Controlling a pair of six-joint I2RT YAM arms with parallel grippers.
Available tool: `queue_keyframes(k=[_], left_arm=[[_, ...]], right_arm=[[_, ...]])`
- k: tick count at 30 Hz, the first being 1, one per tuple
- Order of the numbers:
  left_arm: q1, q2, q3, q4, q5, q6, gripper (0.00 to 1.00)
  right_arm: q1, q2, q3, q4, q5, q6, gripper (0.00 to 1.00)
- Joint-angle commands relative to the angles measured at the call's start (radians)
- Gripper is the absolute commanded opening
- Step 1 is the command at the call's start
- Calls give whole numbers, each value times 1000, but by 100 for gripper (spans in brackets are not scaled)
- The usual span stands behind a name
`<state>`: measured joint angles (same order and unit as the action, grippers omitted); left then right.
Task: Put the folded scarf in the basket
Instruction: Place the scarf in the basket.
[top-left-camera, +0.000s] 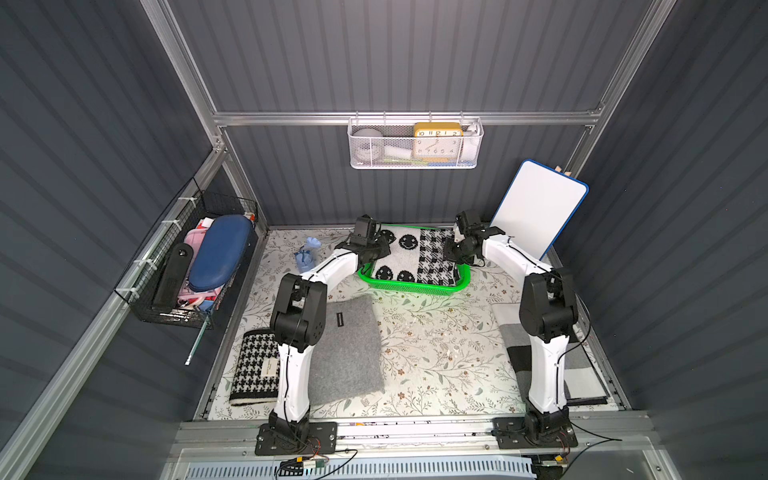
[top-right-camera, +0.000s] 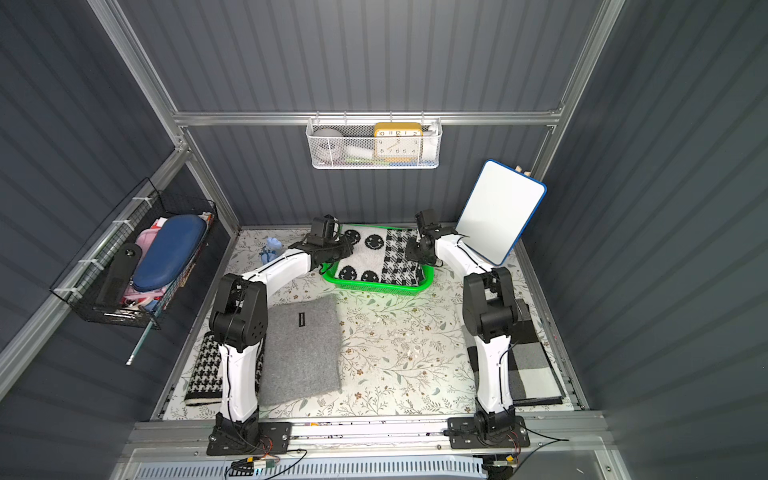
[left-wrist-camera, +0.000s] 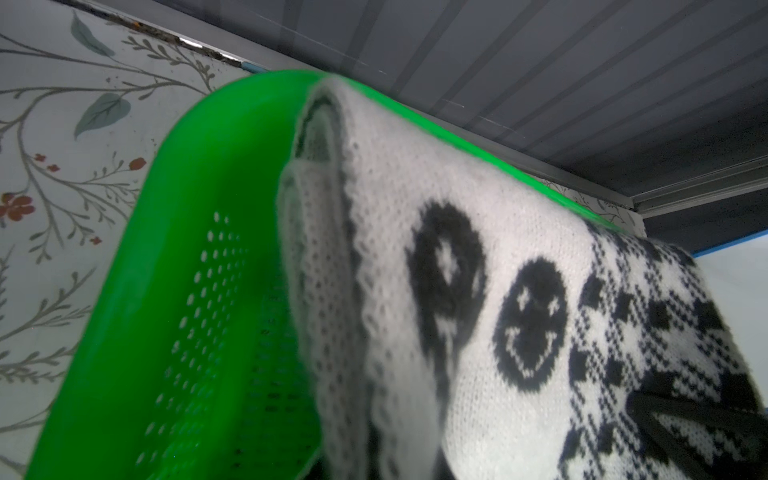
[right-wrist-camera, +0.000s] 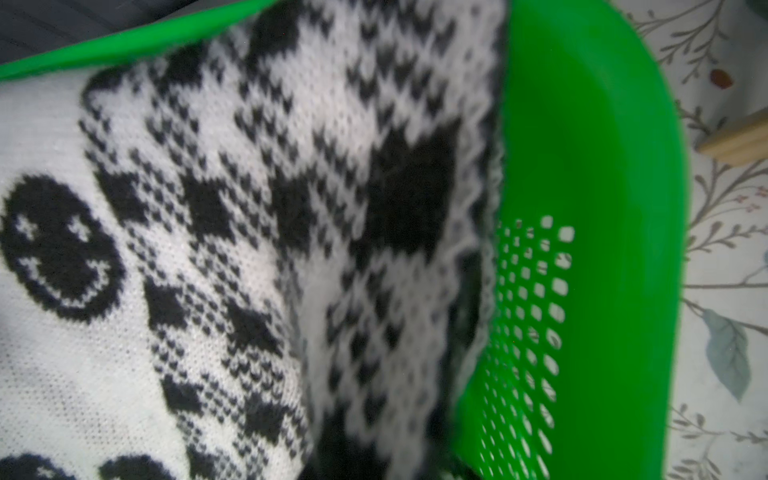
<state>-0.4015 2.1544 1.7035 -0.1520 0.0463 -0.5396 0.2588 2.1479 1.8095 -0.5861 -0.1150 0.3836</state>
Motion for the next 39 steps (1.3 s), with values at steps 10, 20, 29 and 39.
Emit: queue_keyframes(k=[10,20,29,39], left_arm=[[12,51,54,-26,-8,1,21],[12,-54,70,4,34,27,86],[-19,-337,-146,118,171,13,96],[-39,-743,-664,229,213,-77,99]], right_arm=[[-13,70,117,-96,78,-18,33],[18,-33,85,-122,90,-20,57],[109,-349,-195,-59,52,27,61],[380,-682,-701,283,10,305,64]])
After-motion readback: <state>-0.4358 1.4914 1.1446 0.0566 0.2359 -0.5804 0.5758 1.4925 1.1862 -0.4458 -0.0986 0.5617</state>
